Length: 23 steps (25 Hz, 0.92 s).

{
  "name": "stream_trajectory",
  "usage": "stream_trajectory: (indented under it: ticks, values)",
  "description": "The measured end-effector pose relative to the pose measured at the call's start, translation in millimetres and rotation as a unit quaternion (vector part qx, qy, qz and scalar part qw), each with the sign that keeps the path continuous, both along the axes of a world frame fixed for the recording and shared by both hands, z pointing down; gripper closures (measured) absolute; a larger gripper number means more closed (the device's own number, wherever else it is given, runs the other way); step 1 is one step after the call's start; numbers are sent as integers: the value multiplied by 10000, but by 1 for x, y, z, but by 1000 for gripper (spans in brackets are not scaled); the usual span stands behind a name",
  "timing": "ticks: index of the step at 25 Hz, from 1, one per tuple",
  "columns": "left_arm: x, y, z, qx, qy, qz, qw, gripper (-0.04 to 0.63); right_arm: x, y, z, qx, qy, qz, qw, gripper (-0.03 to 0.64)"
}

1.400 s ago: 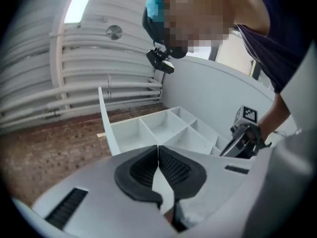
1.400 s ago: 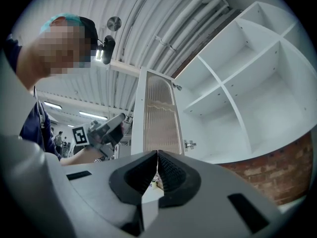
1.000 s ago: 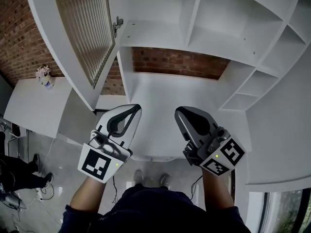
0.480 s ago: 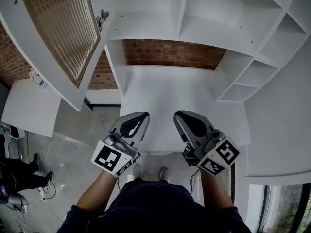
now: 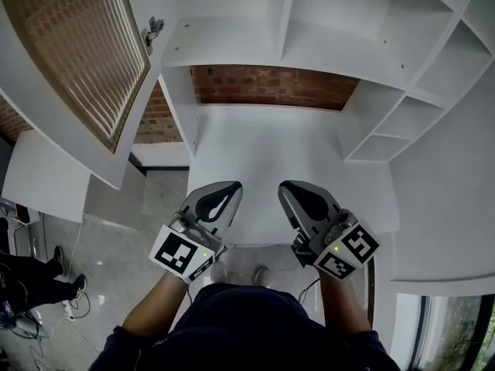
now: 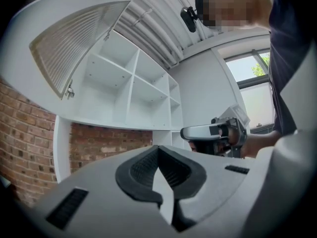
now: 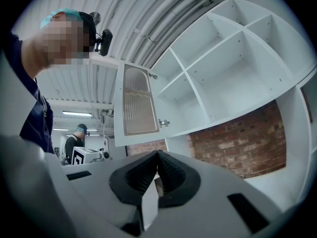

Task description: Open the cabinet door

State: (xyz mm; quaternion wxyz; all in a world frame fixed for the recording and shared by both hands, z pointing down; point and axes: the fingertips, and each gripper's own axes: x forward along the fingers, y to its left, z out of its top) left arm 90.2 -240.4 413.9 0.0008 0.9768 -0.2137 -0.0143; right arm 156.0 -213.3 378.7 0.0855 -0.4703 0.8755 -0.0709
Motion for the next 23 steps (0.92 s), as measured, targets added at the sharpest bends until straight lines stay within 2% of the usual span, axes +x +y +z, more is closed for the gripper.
stream_trajectory:
  ticks: [23]
  values:
    - [4, -26, 0, 22, -14, -55, 10000, 589, 1, -22, 10, -104, -9, -77, 9999, 591]
